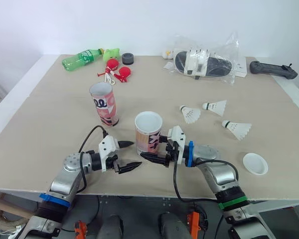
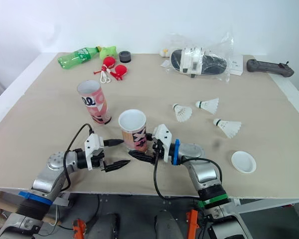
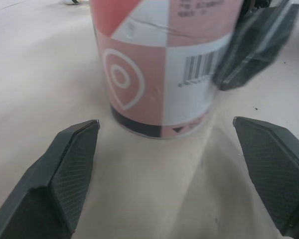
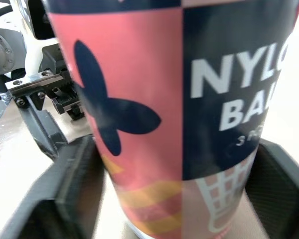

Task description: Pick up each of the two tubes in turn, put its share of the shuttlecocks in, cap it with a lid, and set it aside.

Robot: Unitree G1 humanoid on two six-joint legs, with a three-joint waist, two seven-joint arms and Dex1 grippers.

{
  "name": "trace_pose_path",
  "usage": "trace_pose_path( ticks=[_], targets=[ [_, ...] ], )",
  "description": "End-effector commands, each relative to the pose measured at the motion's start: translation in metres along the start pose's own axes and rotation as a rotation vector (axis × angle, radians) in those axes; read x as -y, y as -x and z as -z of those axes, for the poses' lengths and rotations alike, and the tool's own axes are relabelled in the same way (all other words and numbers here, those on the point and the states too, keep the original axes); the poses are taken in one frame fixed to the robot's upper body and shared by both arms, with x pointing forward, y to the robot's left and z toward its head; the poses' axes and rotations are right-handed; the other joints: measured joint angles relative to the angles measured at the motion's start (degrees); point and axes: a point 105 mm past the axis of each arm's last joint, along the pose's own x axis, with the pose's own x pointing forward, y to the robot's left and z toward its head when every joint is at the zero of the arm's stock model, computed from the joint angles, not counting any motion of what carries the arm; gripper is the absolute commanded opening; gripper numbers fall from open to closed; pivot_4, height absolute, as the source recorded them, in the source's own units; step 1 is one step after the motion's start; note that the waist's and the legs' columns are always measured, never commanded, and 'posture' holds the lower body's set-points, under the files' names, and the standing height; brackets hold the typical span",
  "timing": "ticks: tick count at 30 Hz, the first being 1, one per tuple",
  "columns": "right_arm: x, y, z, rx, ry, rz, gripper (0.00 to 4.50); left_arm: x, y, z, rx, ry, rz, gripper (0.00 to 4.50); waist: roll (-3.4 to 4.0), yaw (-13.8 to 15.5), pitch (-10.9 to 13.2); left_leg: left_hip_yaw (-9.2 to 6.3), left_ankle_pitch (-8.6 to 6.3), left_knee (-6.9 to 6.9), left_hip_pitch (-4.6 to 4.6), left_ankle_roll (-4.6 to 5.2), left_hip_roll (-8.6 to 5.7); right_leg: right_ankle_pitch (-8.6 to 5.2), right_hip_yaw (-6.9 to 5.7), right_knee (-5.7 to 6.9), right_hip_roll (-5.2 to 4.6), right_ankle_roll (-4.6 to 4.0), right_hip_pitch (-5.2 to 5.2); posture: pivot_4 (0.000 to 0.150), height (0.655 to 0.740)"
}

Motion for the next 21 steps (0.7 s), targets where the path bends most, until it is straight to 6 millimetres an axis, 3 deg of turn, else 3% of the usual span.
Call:
trace_pose_path(
  ticks=[1, 6, 9, 14, 18, 21],
  targets=[
    [0.0, -0.003, -0.015, 0.05, 0.034, -0.004, 3.14, 0.003, 0.002, 0.002, 0.01, 0.022, 0.001, 4.5, 0.0, 0.0, 0.0, 0.0, 0.0, -0.01, 0.0, 0.0, 0.0, 0.0, -0.01, 0.0, 0.0, 0.0, -0.01, 0.15, 0.74],
    [0.011, 0.012, -0.054, 0.152, 0.053, 0.084, 3.1, -0.001, -0.005, -0.017, 0.066, 0.011, -0.012, 4.5, 0.0, 0.2, 0.0, 0.0, 0.0, -0.02, -0.07, 0.0, 0.0, 0.0, 0.0, 0.0, 0.0, -0.01, -0.06, 0.15, 0.74],
    [0.031, 0.038, -0.092, 0.249, 0.068, 0.244, 3.1, -0.002, -0.015, -0.04, 0.125, 0.01, -0.013, 4.5, -0.08, 0.5, 0.1, 0.0, 0.01, -0.01, -0.19, -0.02, 0.0, 0.02, 0.0, 0.0, 0.0, -0.02, -0.19, 0.15, 0.74],
    [0.077, 0.105, -0.129, 0.338, 0.11, 0.664, 3.1, 0.002, -0.035, -0.069, 0.198, 0.014, 0.002, 4.5, -0.12, 0.6, 0.1, 0.0, 0.04, 0.0, -0.3, -0.08, -0.05, 0.03, -0.01, -0.01, -0.04, -0.01, -0.27, 0.15, 0.74],
    [0.096, 0.154, -0.139, 0.36, 0.128, 0.928, 3.1, 0.004, -0.05, -0.087, 0.25, 0.012, 0.004, 4.5, -0.12, 0.5, 0.1, 0.01, 0.04, -0.16, -0.3, -0.07, -0.05, 0.06, 0.01, -0.01, -0.04, -0.12, -0.33, 0.15, 0.74],
    [0.108, 0.213, -0.136, 0.319, 0.173, 1.213, 3.1, 0.009, -0.068, -0.109, 0.297, 0.006, 0.028, 4.5, -0.13, 0.5, 0.1, 0.02, 0.04, -0.25, -0.32, -0.06, -0.06, 0.08, 0.05, 0.0, -0.04, -0.2, -0.4, 0.15, 0.74]
  ],
)
